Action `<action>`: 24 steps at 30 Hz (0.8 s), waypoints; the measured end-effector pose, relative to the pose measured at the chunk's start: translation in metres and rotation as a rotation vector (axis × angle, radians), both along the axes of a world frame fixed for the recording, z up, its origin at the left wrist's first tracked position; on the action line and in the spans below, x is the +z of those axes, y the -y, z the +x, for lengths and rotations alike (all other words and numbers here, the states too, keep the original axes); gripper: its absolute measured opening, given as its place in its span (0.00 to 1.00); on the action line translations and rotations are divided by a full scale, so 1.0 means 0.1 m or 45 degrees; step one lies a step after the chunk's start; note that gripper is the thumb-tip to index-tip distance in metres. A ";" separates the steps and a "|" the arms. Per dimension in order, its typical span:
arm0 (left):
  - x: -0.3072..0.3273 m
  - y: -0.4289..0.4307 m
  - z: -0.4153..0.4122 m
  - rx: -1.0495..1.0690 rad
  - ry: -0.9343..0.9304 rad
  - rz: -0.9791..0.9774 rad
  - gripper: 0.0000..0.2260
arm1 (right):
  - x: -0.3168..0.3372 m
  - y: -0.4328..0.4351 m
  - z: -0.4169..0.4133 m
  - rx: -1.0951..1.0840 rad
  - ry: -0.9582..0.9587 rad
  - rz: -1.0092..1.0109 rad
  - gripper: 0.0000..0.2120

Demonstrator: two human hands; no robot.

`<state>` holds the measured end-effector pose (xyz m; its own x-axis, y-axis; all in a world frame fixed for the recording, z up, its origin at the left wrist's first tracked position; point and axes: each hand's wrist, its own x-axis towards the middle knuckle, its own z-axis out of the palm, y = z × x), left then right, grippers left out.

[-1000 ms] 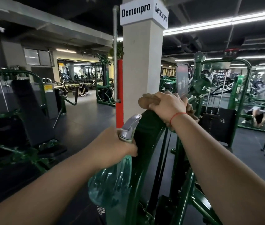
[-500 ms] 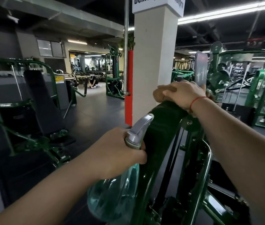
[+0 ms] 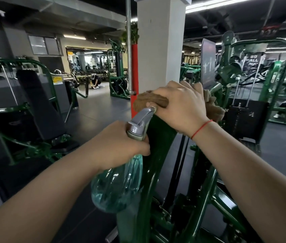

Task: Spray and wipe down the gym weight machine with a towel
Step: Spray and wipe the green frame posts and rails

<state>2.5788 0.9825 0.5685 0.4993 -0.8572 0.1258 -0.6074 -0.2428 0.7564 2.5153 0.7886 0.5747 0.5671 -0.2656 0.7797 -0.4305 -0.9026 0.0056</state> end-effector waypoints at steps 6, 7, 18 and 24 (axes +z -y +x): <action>0.00 0.01 0.03 0.047 0.023 0.039 0.05 | 0.20 0.56 0.15 -0.049 0.072 0.369 0.22; 0.00 0.01 0.02 0.052 0.028 0.051 0.06 | 0.22 0.70 0.16 -0.101 0.124 0.456 0.23; 0.04 0.04 -0.04 0.098 0.126 0.074 0.05 | -0.34 0.42 -0.06 -0.044 0.841 0.839 0.24; 0.03 0.04 0.00 0.083 0.161 0.112 0.10 | -0.72 -0.24 0.01 0.155 1.169 0.815 0.27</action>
